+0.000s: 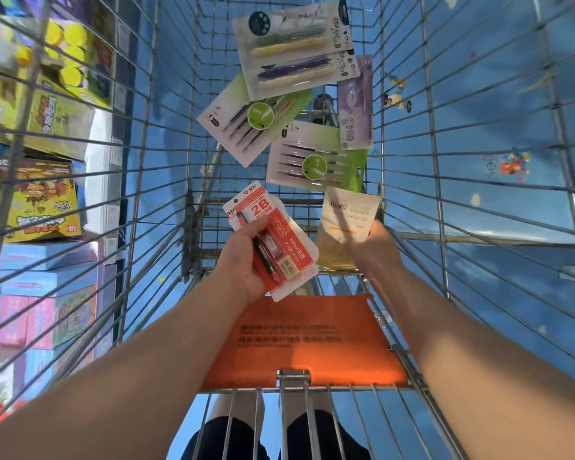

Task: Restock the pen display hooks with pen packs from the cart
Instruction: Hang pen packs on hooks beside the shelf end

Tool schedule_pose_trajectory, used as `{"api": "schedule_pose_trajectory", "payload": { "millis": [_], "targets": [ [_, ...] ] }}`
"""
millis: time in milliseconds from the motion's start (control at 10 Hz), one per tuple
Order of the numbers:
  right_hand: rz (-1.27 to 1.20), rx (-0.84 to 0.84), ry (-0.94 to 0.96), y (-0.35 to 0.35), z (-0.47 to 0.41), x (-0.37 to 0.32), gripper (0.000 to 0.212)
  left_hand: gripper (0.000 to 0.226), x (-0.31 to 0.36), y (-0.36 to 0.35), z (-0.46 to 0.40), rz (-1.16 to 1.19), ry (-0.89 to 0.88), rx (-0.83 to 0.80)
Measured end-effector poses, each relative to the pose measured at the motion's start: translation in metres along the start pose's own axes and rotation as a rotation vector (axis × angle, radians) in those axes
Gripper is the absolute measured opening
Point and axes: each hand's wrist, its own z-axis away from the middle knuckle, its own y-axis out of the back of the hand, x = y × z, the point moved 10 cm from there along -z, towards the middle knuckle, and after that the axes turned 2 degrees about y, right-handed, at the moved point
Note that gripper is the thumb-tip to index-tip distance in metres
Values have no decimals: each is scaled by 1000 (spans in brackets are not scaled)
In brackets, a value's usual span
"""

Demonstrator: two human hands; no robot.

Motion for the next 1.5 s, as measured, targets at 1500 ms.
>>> {"api": "schedule_pose_trajectory", "payload": {
  "millis": [1500],
  "targets": [
    [254, -125, -141, 4, -21, 4, 23, 11, 44, -27, 16, 52, -94, -52]
  ]
}}
